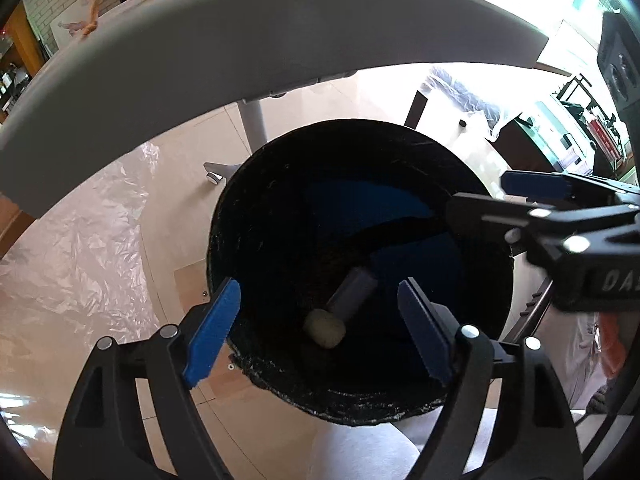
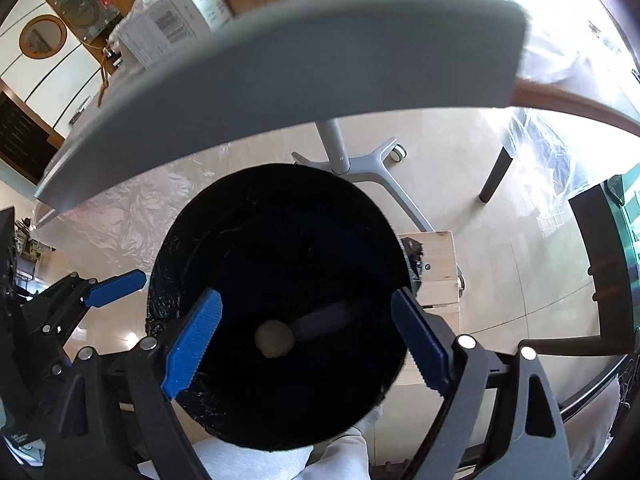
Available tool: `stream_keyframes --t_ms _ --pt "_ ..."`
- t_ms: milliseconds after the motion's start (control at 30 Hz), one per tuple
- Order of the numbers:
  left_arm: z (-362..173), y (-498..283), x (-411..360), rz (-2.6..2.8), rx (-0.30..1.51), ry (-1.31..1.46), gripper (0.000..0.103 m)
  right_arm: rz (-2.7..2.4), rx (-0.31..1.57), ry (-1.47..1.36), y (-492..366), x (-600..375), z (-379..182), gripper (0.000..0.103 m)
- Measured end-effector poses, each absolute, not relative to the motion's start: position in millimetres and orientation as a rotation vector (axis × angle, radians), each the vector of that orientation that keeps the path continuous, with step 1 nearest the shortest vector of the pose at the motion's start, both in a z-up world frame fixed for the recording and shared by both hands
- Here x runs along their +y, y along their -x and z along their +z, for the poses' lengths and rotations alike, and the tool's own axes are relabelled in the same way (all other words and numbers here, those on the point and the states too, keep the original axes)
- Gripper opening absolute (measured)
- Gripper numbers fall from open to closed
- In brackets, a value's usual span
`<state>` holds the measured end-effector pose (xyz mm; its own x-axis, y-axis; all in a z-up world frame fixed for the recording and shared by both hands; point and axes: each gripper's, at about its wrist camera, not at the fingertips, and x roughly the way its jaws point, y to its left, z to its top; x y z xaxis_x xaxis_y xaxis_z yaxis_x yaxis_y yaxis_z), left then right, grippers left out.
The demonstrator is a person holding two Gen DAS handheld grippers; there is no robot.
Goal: Collect trash
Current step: 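Open the right tool over the bin while the left tool releases the paper ball, then move the left tool to the Naproxen box while the right tool approaches the brown cardboard box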
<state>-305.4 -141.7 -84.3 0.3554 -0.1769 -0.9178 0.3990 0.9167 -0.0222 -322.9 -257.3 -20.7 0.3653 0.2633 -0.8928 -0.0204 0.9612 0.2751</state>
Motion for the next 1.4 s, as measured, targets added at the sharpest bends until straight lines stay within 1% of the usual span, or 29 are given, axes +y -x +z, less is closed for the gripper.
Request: stream_keyframes --t_ms 133,233,300,333,367,433,500,633,733,967,1167,1400 --pt "-65 314 -133 -0.378 1.118 -0.199 0.082 0.179 1.151 -0.236 336 -270 0 0.087" --pt "-38 321 -125 -0.382 1.068 -0.161 0.082 0.164 1.093 -0.201 352 -278 26 0.091" --pt "-17 323 -120 -0.378 1.022 -0.13 0.087 0.16 1.041 -0.171 360 -283 44 0.095" --pt "-2 324 -116 -0.372 0.985 -0.105 0.092 0.157 1.001 -0.146 362 -284 57 0.096" --pt "13 324 -112 -0.362 0.943 -0.077 0.096 0.156 0.966 -0.127 363 -284 68 0.099" --pt "36 319 -106 -0.343 0.878 -0.027 0.099 0.16 0.901 -0.105 361 -284 88 0.099" --pt "55 311 -102 -0.323 0.828 -0.004 0.101 0.173 0.847 -0.091 351 -281 104 0.099" --pt "80 284 -98 -0.288 0.768 0.023 0.101 0.187 0.811 -0.097 325 -275 114 0.099" --pt "83 262 -95 -0.321 0.772 0.044 0.101 0.184 0.811 -0.068 308 -268 112 0.099" --pt "57 218 -104 -0.388 0.84 0.016 0.101 0.126 0.869 0.006 276 -257 95 0.099" --pt "45 195 -122 -0.447 0.88 -0.013 0.101 0.11 0.887 -0.01 273 -254 87 0.099" --pt "35 174 -139 -0.409 0.893 -0.028 0.101 0.143 0.895 0.049 263 -254 84 0.099"
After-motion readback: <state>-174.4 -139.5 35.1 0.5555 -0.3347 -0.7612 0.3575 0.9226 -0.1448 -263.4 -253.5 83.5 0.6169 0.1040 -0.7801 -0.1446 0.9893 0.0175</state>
